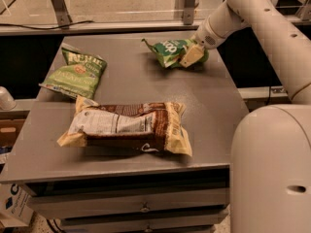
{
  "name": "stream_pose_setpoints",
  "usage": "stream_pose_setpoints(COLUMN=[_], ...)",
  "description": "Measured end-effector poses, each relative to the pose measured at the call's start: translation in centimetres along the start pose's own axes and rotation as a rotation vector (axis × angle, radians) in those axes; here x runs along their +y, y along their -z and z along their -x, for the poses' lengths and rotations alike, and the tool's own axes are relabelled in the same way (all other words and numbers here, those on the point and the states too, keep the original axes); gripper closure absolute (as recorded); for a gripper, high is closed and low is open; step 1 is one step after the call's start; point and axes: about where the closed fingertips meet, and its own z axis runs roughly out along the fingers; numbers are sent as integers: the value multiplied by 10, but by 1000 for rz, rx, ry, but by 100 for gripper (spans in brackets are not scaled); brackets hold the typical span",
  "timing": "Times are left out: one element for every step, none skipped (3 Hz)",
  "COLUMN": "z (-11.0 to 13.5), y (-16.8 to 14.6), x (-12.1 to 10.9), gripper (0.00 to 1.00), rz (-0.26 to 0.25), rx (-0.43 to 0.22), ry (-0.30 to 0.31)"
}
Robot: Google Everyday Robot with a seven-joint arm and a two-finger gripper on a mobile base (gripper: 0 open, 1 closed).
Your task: Pick green rice chip bag
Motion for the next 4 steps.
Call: stream_pose_setpoints(z=[14,37,54,54], y=[38,117,161,161], x=[18,70,88,88], gripper=[100,100,100,100], rz=[-6,-17,-61,-61], rx=[-38,-131,-143,-143], ry=[-3,-18,12,12])
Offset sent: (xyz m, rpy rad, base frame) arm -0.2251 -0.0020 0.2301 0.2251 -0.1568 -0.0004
